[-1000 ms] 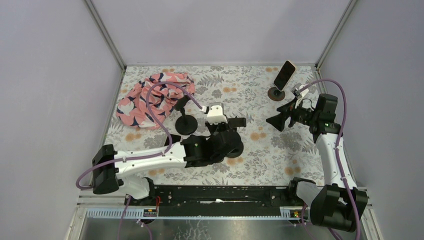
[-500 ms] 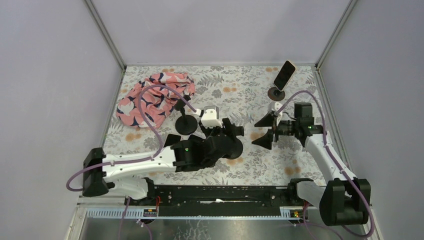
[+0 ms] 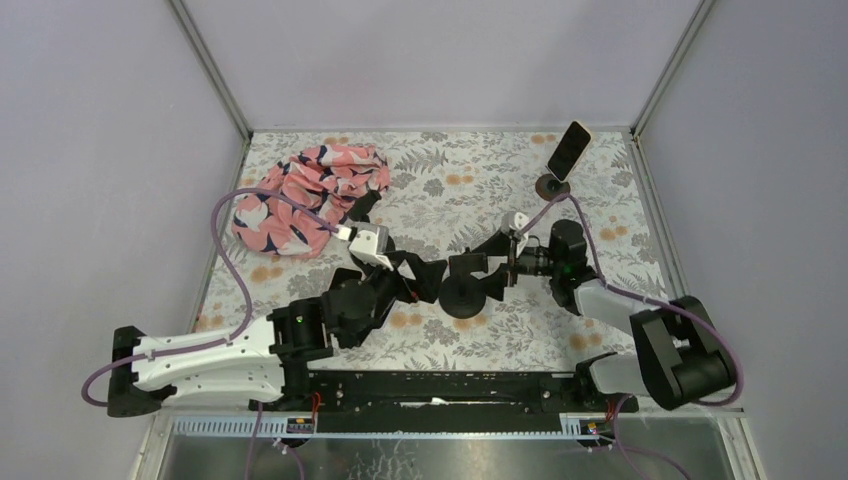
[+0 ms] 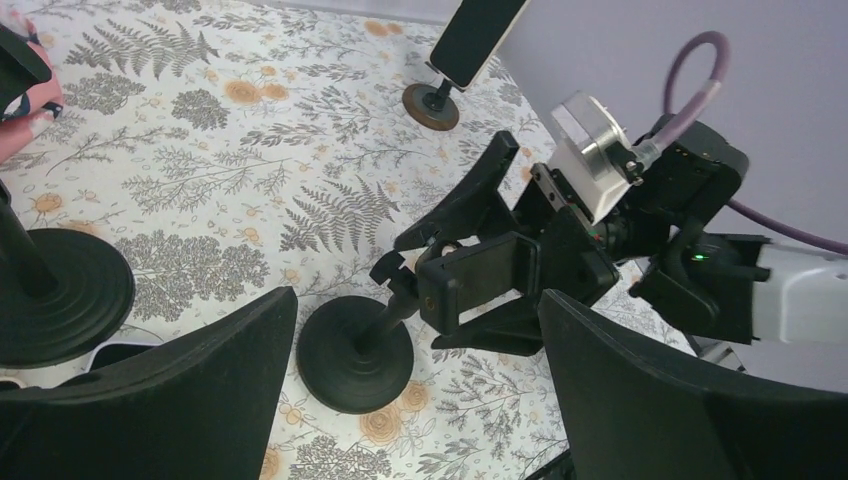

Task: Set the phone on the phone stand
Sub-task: Move the phone stand to the center of the board.

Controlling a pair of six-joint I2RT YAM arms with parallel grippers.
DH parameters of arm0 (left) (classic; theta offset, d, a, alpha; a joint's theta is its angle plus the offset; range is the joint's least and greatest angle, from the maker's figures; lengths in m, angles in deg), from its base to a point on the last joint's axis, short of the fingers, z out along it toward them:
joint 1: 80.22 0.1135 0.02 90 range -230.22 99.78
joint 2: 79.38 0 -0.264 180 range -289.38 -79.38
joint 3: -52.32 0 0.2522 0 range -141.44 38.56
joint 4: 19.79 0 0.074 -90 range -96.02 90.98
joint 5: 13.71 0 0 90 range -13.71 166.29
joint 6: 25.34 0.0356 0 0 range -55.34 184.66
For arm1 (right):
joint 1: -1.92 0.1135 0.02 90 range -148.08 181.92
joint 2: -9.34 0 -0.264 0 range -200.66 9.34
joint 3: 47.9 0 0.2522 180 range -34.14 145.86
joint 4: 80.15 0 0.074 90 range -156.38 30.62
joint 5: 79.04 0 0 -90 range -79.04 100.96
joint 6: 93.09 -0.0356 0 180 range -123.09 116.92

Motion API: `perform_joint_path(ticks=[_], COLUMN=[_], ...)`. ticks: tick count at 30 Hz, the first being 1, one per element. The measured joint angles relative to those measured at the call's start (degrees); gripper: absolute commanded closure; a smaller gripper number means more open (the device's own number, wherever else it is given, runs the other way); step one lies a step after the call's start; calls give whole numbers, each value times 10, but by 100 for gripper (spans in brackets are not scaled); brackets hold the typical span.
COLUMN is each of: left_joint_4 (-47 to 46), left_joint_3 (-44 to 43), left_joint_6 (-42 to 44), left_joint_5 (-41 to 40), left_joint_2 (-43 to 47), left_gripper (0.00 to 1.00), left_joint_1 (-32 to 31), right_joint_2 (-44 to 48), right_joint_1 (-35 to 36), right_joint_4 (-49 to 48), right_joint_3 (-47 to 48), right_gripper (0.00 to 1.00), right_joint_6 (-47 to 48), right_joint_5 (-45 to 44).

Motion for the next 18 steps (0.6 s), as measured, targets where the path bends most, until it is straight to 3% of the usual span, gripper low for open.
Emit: perform_joint_path(ticks=[4, 8, 10, 16, 18], left_joint_4=[-32, -39, -39, -39, -39], left_joint_3=[34, 35, 35, 37, 37], left_joint_6=[21, 26, 26, 26, 26], left_joint_5=[19, 29, 32, 37, 39], left_joint_2=[36, 39, 39, 39, 39], left_gripper=[1, 1, 1, 1, 1], left_joint_1=[0, 0, 0, 0, 0], right_joint_2=[-60, -89, -89, -89, -91], right_joint_1=[44, 60, 61, 62, 63], right_joint_4=[-126, -186, -189, -130, -95], right_joint_3=[-8, -24, -24, -1, 20], right_gripper=[15, 30, 36, 75, 83], right_joint_6=[-47, -72, -69, -12, 14], right_joint_5=[-3, -2, -2, -2, 1])
